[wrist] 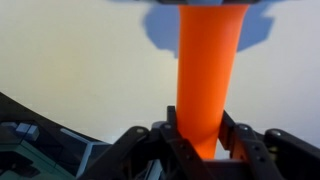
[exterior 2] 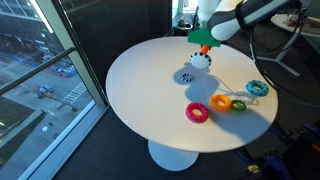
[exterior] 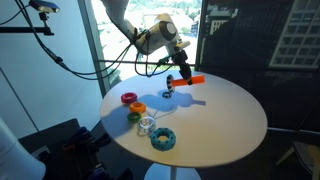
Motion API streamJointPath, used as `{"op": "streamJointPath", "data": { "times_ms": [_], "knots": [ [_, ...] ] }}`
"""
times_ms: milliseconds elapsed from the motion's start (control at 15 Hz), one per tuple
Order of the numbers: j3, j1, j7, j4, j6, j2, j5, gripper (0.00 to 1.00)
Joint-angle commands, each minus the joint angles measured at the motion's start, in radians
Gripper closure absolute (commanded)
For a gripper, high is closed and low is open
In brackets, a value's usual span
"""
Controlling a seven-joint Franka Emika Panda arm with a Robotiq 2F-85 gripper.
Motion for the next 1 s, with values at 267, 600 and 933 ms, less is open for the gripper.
{"op": "streamJointPath", "data": {
  "times_ms": [267, 600, 933],
  "knots": [
    [-0.009, 0.005, 0.102, -0.012, 0.002, -0.012, -0.127, 0.84],
    [0.000, 0.000, 0.153, -0.018, 0.000, -0.010, -0.195, 0.84],
    [0.011, -0.006, 0.212, -0.016, -0.005, -0.006, -0.270, 0.84]
  ]
}}
